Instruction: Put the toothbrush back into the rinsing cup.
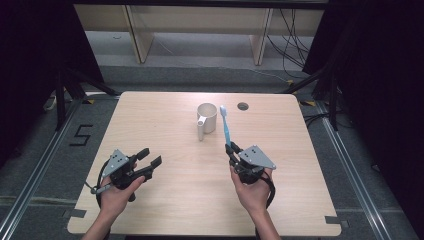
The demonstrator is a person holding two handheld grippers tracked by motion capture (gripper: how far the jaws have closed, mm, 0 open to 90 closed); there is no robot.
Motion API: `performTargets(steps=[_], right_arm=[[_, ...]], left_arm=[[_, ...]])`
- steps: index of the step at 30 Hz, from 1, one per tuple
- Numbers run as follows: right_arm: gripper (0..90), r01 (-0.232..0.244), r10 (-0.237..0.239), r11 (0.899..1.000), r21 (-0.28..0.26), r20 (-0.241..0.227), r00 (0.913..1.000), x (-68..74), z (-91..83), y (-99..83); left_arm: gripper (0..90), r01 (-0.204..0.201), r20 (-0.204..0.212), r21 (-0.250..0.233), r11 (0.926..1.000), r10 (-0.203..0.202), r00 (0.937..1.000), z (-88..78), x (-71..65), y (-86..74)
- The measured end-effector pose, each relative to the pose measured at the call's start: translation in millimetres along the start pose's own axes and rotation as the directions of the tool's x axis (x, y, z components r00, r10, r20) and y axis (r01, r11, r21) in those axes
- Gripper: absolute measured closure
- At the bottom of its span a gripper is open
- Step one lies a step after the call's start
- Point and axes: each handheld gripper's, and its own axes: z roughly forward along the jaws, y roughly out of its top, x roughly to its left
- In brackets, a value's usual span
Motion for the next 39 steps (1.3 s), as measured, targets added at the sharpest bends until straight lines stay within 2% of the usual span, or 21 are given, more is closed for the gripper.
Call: performTargets(steps=[4,9,10,11,12,13,14,15,16,17,18,19,21,23,24,25,26,28,33,37,39], right_arm=[[79.4,-0.007,0.007,1.0,0.019,-0.005,1.0,3.7,0.8,0.3],[79.4,0.015,-0.015,1.0,-0.002,-0.003,0.9999,6.4,3.7,0.6],[79.4,0.008,-0.008,1.0,-0.002,-0.005,1.0,8.1,4.1,0.7],[79.4,0.004,-0.004,1.0,0.007,-0.009,1.0,9.0,4.0,1.0],[79.4,0.027,-0.027,1.0,-0.001,-0.009,0.9996,8.9,4.8,1.7],[79.4,0.027,-0.027,1.0,-0.001,-0.009,0.9996,8.9,4.8,1.7],[79.4,-0.001,0.001,1.0,0.007,-0.025,0.9997,11.1,5.6,1.6],[79.4,0.024,-0.024,1.0,0.002,-0.008,0.9997,10.9,5.5,2.3],[79.4,0.007,-0.007,1.0,0.001,-0.028,0.9996,13.3,7.1,2.1],[79.4,0.026,-0.026,1.0,-0.011,-0.013,0.9996,13.0,7.7,2.4],[79.4,0.016,-0.016,1.0,0.002,-0.033,0.9993,14.5,8.3,2.5],[79.4,0.039,-0.039,0.999,-0.003,-0.01,0.9992,14.0,7.7,3.0],[79.4,0.019,-0.018,1.0,0.006,-0.023,0.9996,17.8,8.8,2.8],[79.4,0.018,-0.018,1.0,0.0,-0.027,0.9995,19.2,9.9,2.9],[79.4,0.045,-0.045,0.999,-0.005,-0.02,0.9988,18.2,10.4,3.4],[79.4,0.024,-0.024,1.0,-0.004,-0.019,0.9995,20.1,10.7,3.3],[79.4,0.024,-0.024,1.0,0.005,-0.034,0.9991,20.8,10.9,3.7],[79.4,0.025,-0.025,1.0,-0.012,-0.029,0.9993,21.5,12.1,3.8],[79.4,0.03,-0.03,1.0,-0.007,-0.022,0.9993,22.1,12.2,4.2],[79.4,0.038,-0.039,0.999,-0.019,-0.036,0.9986,22.7,13.4,4.8],[79.5,0.009,-0.01,1.0,-0.003,-0.047,0.9989,25.5,13.0,4.8]], left_arm=[[38.3,-0.03,0.018,0.009,0.9995,0.03,0.9994,4.5,-7.7,8.8],[38.3,-0.054,0.05,-0.007,0.9985,0.055,0.9972,12.7,-16.6,18.9],[38.2,-0.062,0.055,0.002,0.9981,0.061,0.9966,14.4,-20.0,22.8],[38.2,-0.062,0.055,0.002,0.9981,0.061,0.9966,14.4,-20.0,22.8],[38.2,-0.061,0.061,0.0,0.9982,0.06,0.9963,15.6,-21.6,24.3],[38.2,-0.06,0.066,-0.002,0.9982,0.06,0.996,16.9,-23.1,25.7],[38.2,-0.057,0.073,-0.001,0.9984,0.057,0.9957,17.8,-24.5,27.1],[38.2,-0.058,0.077,-0.001,0.9983,0.058,0.9954,18.8,-26.0,28.5],[38.1,-0.061,0.081,-0.003,0.9982,0.061,0.9949,19.8,-27.3,29.9],[38.1,-0.065,0.085,-0.005,0.9979,0.065,0.9942,20.9,-28.4,31.5],[38.1,-0.061,0.088,-0.008,0.9981,0.061,0.9942,21.9,-29.8,32.7],[38.1,-0.059,0.093,-0.008,0.9983,0.059,0.9939,22.9,-31.0,34.0],[38.0,-0.06,0.102,-0.008,0.9982,0.06,0.993,24.9,-33.2,36.2],[38.1,-0.068,0.109,-0.007,0.9977,0.068,0.9917,27.0,-35.3,38.3],[38.1,-0.067,0.113,-0.006,0.9977,0.068,0.9913,27.9,-36.5,39.3],[38.0,-0.065,0.119,-0.01,0.9979,0.065,0.9907,29.3,-37.7,40.3],[38.0,-0.065,0.123,-0.013,0.9978,0.066,0.9902,30.4,-39.1,41.5],[38.0,-0.066,0.129,-0.014,0.9977,0.067,0.9894,32.3,-41.8,44.1],[38.0,-0.07,0.141,-0.022,0.9973,0.072,0.9874,37.3,-47.5,49.6],[38.1,-0.069,0.153,-0.025,0.9973,0.073,0.9856,41.8,-52.7,52.8],[38.1,-0.063,0.162,-0.029,0.9976,0.067,0.9845,44.4,-56.1,54.4]])
